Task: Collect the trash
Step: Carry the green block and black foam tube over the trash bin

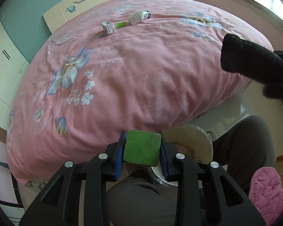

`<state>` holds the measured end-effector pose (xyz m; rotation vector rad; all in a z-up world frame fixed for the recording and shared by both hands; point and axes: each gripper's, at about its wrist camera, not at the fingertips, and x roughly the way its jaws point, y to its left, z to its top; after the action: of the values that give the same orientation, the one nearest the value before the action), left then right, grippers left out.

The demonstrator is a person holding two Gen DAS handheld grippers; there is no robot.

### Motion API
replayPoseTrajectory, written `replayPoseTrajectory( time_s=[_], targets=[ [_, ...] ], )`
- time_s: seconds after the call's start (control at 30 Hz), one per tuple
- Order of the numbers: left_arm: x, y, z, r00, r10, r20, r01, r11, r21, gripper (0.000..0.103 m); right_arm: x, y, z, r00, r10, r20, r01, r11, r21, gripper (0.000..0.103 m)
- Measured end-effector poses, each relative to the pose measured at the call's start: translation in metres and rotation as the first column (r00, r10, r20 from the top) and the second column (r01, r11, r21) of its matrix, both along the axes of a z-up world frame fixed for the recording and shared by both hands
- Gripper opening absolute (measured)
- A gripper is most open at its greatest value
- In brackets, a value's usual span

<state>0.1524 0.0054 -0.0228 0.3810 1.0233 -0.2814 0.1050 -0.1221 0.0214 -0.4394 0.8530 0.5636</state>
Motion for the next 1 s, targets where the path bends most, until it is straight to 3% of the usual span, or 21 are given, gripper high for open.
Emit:
replayPoseTrajectory(
  time_s=[0.47, 1.0],
  targets=[
    [-0.003, -0.012, -0.090, 0.985, 0.002, -0.174, 0.000, 1.000, 0.011, 0.034, -0.009, 0.008, -0.107, 0.971, 0.007, -0.237, -0.007, 1.000, 0.001, 0.033],
    [0.003, -0.024, -0.189, 0.934, 0.043, -0.354, -0.031, 0.999, 0.038, 0.034, 0.007, 0.016, -0.240, 0.877, -0.093, -0.471, 0.069, 0.995, -0.068, 0.033]
  ],
)
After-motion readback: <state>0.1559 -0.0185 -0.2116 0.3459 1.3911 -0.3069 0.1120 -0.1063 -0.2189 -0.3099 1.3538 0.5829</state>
